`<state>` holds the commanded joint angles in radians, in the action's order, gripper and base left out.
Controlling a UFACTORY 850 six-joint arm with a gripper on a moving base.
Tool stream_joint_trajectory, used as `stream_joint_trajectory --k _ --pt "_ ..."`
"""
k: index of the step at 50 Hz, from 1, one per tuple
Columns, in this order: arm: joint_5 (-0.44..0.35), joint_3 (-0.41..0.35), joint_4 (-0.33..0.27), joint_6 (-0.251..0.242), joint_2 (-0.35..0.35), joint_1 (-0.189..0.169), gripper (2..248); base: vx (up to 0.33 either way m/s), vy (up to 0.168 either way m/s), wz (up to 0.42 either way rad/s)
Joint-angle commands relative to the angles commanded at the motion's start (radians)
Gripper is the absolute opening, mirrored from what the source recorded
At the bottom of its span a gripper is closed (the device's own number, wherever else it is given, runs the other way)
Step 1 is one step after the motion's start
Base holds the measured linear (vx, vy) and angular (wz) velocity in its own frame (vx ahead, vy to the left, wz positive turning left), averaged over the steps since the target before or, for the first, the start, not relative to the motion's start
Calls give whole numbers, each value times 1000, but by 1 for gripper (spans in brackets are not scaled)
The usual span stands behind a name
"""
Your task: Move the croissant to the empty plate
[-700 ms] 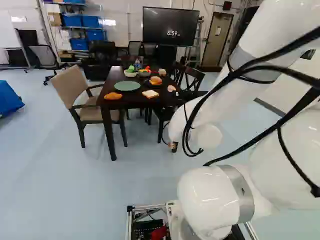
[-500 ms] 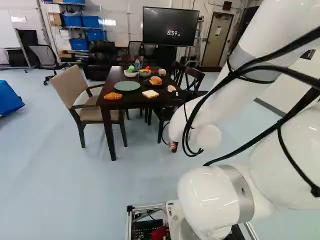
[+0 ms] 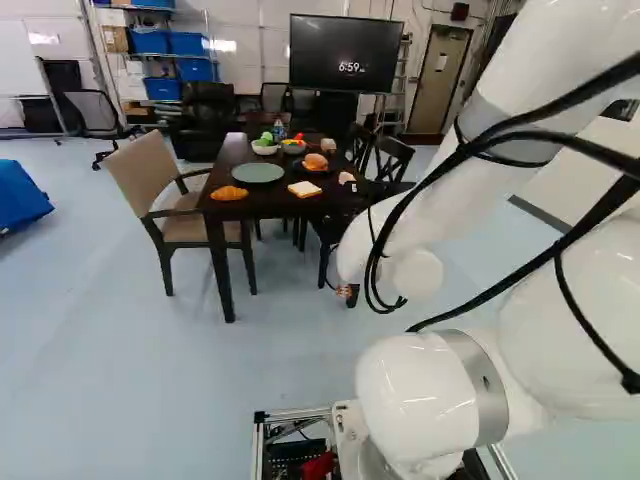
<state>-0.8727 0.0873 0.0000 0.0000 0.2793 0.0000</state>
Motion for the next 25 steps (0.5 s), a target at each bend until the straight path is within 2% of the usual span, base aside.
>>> stream_joint_trajectory --k 12,25 --pt "0 0 0 0 0 0 247 140 41 203" --pt "0 0 0 0 0 0 247 183 2 183"
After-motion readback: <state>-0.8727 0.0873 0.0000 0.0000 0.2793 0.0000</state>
